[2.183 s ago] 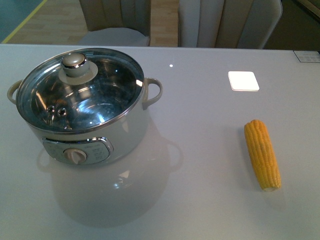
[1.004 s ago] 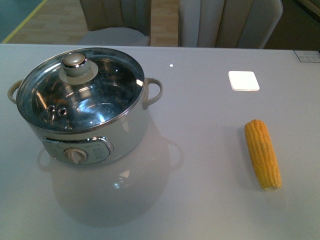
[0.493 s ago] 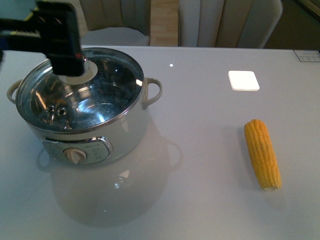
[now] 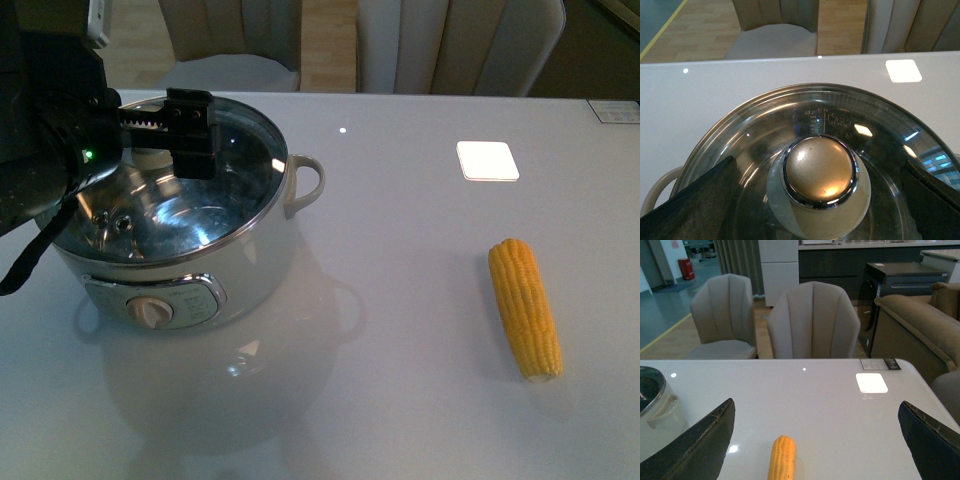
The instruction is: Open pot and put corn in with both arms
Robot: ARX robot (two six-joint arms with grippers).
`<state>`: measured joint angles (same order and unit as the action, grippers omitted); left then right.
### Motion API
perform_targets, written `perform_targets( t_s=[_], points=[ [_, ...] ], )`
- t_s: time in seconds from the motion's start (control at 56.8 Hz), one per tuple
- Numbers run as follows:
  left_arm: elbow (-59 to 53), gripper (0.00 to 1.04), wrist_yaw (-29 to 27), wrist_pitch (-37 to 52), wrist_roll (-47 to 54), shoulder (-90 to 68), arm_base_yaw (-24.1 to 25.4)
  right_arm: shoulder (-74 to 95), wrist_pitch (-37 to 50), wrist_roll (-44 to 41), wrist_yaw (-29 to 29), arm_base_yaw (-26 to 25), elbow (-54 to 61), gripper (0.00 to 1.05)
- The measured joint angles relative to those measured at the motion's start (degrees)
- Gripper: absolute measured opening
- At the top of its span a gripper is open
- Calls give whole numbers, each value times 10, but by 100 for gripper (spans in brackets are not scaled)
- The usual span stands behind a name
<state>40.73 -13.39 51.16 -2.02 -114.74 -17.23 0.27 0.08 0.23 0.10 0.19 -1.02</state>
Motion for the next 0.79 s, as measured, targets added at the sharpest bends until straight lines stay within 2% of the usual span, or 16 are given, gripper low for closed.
perform_targets(
  t_s=[0.335, 0.792],
  points=[
    [52, 98, -1, -17, -26, -45, 7, 0, 0, 0, 0, 0, 0, 96],
    [58, 97, -10, -12, -62, -70, 0, 0, 0, 0, 0, 0, 0, 96]
  ],
)
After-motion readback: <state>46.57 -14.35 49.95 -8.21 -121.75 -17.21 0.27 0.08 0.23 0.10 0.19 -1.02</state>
